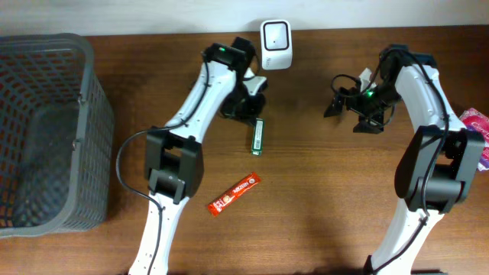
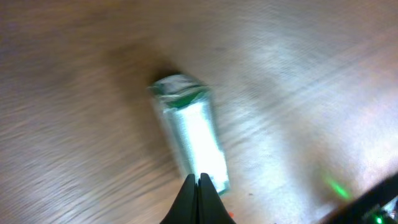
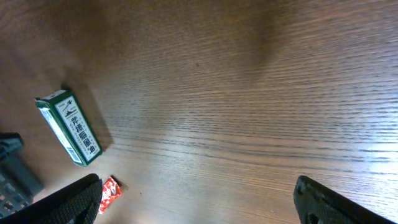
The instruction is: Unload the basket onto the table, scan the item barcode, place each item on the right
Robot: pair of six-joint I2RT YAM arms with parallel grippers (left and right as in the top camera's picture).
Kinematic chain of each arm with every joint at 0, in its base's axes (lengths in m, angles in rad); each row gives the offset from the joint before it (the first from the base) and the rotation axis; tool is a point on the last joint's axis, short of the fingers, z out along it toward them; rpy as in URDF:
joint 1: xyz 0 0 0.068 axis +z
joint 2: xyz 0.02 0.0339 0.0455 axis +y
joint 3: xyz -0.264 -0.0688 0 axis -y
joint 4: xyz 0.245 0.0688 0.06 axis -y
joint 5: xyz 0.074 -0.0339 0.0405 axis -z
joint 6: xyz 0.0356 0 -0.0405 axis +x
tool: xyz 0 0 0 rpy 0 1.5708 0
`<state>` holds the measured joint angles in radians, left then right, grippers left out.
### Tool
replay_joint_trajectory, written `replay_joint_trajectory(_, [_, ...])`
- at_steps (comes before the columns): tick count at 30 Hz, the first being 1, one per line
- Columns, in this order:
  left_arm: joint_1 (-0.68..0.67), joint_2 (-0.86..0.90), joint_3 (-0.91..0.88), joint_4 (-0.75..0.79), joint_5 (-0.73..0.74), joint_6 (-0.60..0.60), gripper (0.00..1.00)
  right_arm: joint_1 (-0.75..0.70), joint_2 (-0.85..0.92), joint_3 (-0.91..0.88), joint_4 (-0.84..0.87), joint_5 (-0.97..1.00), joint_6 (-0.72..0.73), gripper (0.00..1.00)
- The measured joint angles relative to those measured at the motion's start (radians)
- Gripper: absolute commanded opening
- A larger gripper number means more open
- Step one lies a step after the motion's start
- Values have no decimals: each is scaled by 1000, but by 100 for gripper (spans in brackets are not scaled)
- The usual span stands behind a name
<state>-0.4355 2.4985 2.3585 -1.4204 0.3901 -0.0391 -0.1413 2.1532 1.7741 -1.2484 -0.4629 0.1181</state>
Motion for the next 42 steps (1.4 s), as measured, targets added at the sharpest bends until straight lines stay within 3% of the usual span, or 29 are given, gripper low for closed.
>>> replay_joint_trajectory(3, [-70, 0, 0, 5, 21, 21, 0, 41, 0, 0, 23, 3, 0, 99])
replay_joint_trajectory(9, [-118, 0, -6, 39, -171, -169, 0, 57, 0, 0, 23, 3, -2, 99])
replay_joint_trajectory(11, [-117, -1, -74, 116, -198, -193, 0, 57, 0, 0, 23, 3, -2, 99])
replay_joint_trajectory(15, [-114, 0, -105, 126, -309, -222, 0, 57, 0, 0, 23, 3, -1, 99])
replay_joint_trajectory(25, [-37, 1, 61, -187, -380, -250, 0, 57, 0, 0, 3, 3, -2, 99])
replay_joint_trajectory(28, [-43, 2, -2, -176, -516, -349, 1, 57, 0, -5, -65, 2, -2, 99])
replay_joint_trajectory(29, [-43, 0, -39, -155, -538, -367, 2, 59, 0, -6, -108, -11, -9, 90])
replay_joint_trajectory(30, [-40, 5, -117, -111, -560, -383, 8, 67, 0, -8, -139, -35, -29, 68])
replay_joint_trajectory(31, [-35, 7, -142, -74, -566, -393, 25, 83, 0, -8, -156, -48, -45, 62])
replay_joint_trajectory(32, [-26, 8, -148, -39, -571, -400, 99, 132, 0, -8, -159, -62, -63, 46])
replay_joint_trajectory(34, [-6, 8, -148, -16, -576, -403, 99, 232, 0, -9, -124, -72, -62, 23])
replay_joint_trajectory(37, [63, 8, -148, -10, -579, -425, 99, 394, 0, -12, 34, -49, 160, 6])
replay_joint_trajectory(42, [241, 8, -148, -29, -525, -508, 99, 599, 0, -53, 225, 101, 526, 4])
